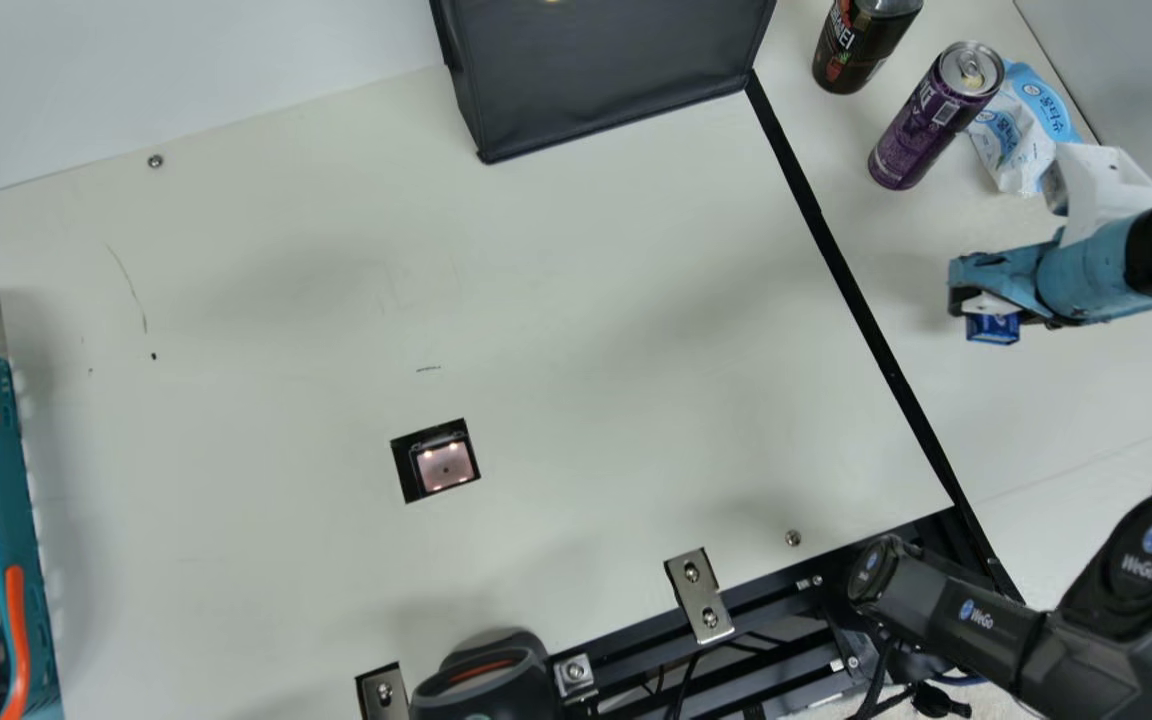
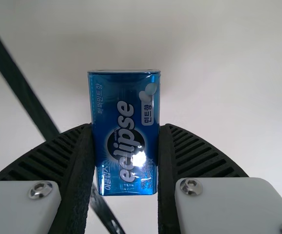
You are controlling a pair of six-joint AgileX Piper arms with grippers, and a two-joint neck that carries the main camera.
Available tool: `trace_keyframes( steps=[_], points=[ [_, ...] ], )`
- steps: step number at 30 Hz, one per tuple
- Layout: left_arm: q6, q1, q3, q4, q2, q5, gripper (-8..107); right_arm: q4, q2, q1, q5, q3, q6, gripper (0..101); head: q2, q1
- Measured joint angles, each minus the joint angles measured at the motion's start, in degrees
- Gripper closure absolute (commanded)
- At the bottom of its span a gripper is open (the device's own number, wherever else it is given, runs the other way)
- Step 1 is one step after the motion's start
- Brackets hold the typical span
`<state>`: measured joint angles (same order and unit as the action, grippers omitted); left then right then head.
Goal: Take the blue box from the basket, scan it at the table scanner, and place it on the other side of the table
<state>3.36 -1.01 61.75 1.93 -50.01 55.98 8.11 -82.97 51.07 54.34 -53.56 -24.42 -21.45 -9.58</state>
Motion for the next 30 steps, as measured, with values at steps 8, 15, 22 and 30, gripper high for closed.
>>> trace_keyframes(
  steps=[8, 15, 22, 30],
  points=[
    [0.0, 0.0, 0.0, 0.0, 0.0, 0.0, 9, -2.38, -3.73, 3.44, -1.5, -3.06, -0.38, 101, 0.0, -0.09],
    [0.0, 0.0, 0.0, 0.0, 0.0, 0.0, 9, -4.5, -7.62, 4.49, -2.71, -6.46, -0.53, 101, 0.0, -0.09],
    [0.0, 0.0, 0.0, 0.0, 0.0, 0.0, 9, -6.19, -11.48, 4.96, -3.62, -9.78, 0.21, 101, 0.0, 0.0],
    [0.0, 0.0, 0.0, 0.0, 0.0, 0.0, 9, -8.11, -15.73, 4.59, -4.65, -13.83, 1.27, 101, 0.0, -0.09]
  ],
)
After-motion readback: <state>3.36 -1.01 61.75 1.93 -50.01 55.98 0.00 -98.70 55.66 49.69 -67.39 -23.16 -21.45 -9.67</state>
